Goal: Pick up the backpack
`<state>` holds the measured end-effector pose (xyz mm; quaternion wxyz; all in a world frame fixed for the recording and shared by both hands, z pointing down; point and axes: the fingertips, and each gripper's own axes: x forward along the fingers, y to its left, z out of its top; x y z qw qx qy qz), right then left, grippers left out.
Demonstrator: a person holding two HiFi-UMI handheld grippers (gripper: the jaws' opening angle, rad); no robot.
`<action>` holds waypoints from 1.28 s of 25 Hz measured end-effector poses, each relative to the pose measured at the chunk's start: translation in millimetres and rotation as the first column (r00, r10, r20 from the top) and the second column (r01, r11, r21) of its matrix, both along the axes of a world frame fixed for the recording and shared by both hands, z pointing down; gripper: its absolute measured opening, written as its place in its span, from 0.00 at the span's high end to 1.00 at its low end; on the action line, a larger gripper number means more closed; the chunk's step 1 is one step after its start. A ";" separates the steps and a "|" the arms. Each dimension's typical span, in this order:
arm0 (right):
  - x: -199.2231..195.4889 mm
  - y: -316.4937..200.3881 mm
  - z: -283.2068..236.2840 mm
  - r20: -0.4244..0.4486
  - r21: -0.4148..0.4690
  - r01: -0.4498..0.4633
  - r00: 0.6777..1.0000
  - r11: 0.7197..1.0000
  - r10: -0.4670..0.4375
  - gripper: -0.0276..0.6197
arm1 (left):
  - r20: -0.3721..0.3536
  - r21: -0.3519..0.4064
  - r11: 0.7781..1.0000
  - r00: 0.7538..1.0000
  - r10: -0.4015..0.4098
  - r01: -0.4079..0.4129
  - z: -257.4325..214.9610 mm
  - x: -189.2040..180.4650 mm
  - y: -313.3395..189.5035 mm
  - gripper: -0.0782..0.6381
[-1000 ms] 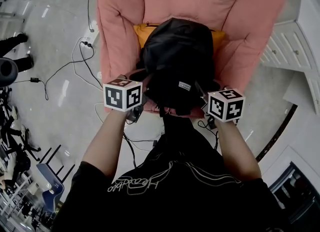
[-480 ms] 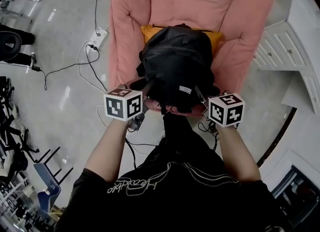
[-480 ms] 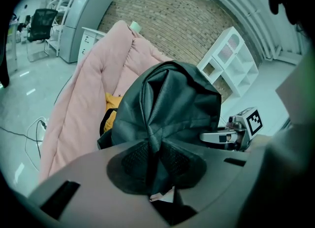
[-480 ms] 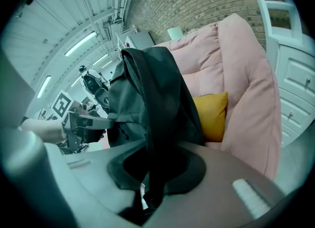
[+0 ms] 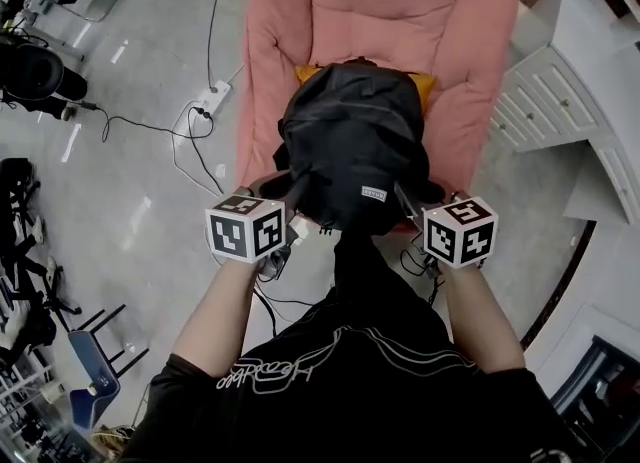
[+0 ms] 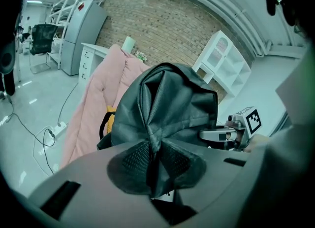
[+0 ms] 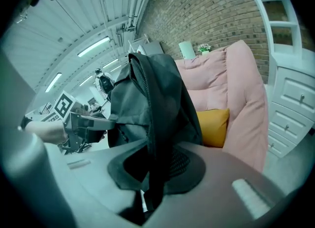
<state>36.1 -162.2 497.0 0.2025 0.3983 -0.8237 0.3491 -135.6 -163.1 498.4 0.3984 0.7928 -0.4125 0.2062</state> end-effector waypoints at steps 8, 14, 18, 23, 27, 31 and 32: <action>-2.4 51.8 -55.3 0.019 0.059 0.004 1.000 0.998 -0.005 0.88 | -0.026 0.063 0.998 1.000 0.015 -0.014 -54.1 -2.9 54.2 0.81; -3.9 85.4 -100.8 0.032 0.118 0.013 0.999 0.993 -0.017 0.88 | -0.024 0.125 0.992 0.999 0.026 -0.023 -100.7 -4.0 88.2 0.81; -2.9 104.9 -124.1 0.039 0.152 0.013 0.999 0.988 -0.019 0.88 | -0.041 0.159 0.987 0.999 0.034 -0.027 -123.5 -2.5 106.2 0.81; -1.2 121.7 -146.2 0.050 0.188 0.004 0.999 0.982 -0.014 0.88 | -0.058 0.194 0.981 0.998 0.038 -0.026 -144.9 -0.5 123.3 0.81; -0.1 131.5 -163.0 0.060 0.220 0.011 0.998 0.975 -0.025 0.88 | -0.069 0.222 0.975 0.997 0.035 -0.019 -161.8 1.0 132.7 0.81; -2.2 134.8 -174.2 0.059 0.248 0.017 0.998 0.969 -0.033 0.88 | -0.067 0.247 0.969 0.997 0.031 -0.013 -173.4 -1.0 137.6 0.82; -4.1 135.2 -176.1 0.057 0.252 0.020 0.998 0.967 -0.035 0.88 | -0.068 0.248 0.969 0.997 0.027 -0.010 -175.3 -2.7 138.7 0.82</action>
